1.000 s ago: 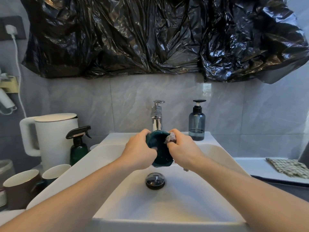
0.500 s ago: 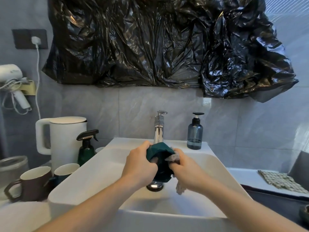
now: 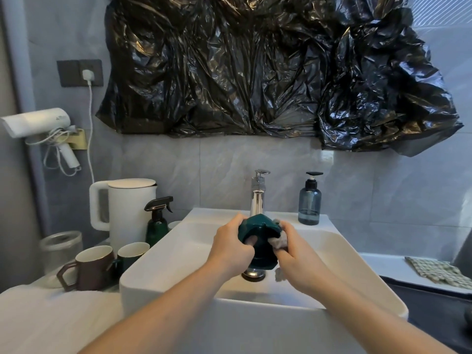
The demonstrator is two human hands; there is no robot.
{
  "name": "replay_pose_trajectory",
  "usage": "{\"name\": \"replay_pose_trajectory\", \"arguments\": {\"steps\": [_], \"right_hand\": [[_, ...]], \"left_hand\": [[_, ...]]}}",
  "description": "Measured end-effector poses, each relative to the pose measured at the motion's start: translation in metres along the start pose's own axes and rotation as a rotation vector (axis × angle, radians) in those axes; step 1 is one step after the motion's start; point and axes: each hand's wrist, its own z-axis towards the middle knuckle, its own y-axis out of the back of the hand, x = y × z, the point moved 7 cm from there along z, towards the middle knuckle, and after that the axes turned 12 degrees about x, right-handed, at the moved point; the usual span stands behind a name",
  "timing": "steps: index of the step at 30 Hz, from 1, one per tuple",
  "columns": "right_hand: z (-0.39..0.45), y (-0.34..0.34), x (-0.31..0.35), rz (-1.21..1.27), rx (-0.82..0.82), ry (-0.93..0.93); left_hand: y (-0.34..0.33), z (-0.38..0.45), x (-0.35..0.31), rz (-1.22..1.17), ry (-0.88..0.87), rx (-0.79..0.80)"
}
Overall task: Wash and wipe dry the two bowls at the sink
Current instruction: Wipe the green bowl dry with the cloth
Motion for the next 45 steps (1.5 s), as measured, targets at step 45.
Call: {"name": "replay_pose_trajectory", "arguments": {"steps": [45], "right_hand": [[0.009,-0.004,0.004,-0.034,-0.007,0.148]], "left_hand": [[0.004,0.011,0.015,0.044,0.057,-0.071]]}}
